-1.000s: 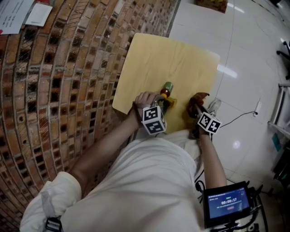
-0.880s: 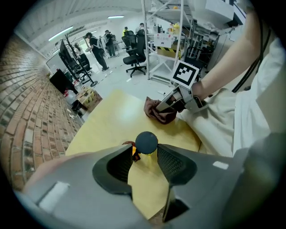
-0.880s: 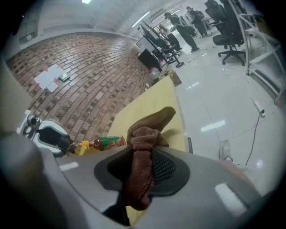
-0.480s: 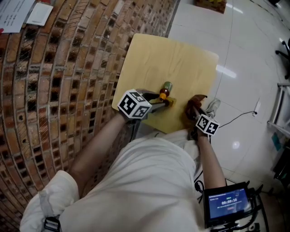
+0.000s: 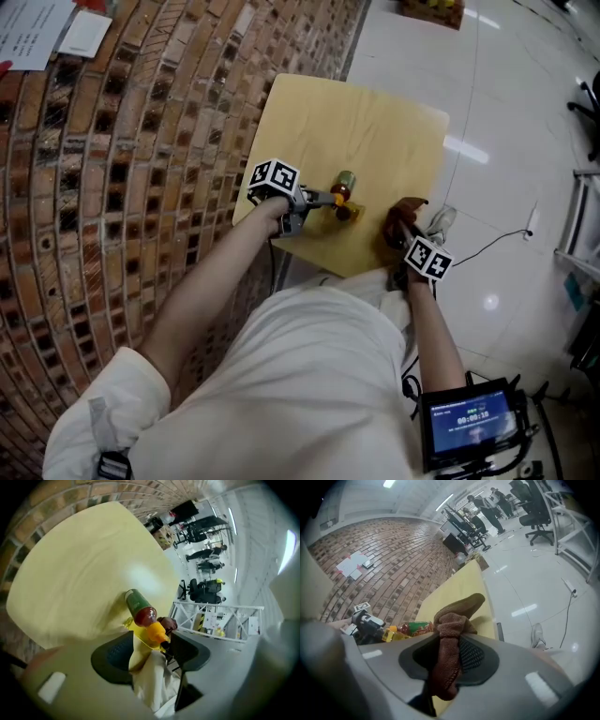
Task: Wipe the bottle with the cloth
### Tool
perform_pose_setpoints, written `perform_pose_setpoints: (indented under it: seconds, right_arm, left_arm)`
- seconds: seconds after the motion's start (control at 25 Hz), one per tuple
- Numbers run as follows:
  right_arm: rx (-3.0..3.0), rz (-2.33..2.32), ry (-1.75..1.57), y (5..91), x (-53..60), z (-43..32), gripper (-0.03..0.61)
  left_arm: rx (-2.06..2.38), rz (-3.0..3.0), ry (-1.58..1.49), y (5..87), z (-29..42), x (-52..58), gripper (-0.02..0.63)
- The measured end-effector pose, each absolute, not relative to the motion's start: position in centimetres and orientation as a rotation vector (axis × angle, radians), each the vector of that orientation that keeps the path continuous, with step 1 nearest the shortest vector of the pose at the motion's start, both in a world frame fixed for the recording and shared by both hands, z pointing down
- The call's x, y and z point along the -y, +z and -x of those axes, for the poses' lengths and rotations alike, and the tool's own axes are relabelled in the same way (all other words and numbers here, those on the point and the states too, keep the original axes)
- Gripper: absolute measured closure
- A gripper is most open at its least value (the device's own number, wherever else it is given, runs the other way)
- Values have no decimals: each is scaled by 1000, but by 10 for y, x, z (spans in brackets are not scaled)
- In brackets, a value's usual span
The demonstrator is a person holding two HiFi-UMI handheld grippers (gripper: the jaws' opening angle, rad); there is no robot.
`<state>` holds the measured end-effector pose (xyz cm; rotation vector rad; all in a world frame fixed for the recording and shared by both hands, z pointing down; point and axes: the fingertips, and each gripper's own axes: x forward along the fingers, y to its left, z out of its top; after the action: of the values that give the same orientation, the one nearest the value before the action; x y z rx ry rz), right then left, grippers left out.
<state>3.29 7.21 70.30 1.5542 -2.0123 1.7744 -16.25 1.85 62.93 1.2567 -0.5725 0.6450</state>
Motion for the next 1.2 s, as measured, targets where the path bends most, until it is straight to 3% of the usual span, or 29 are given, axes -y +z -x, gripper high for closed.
perform_pose_setpoints:
  seconds: [0.56,0.84,1.2]
  right_arm:
    - [1962,-1644,1809,710,-80,-48,480]
    - [1983,-1654,1770,706,-79,-49,480]
    - [2211,-1572,1682,665,-40,-32,480]
  left_arm:
    - [588,-1105,517,651,141,-14,336]
    - [662,-1194,675,650,138,-8,430]
    - [660,-1317,846,646,134,-3,439]
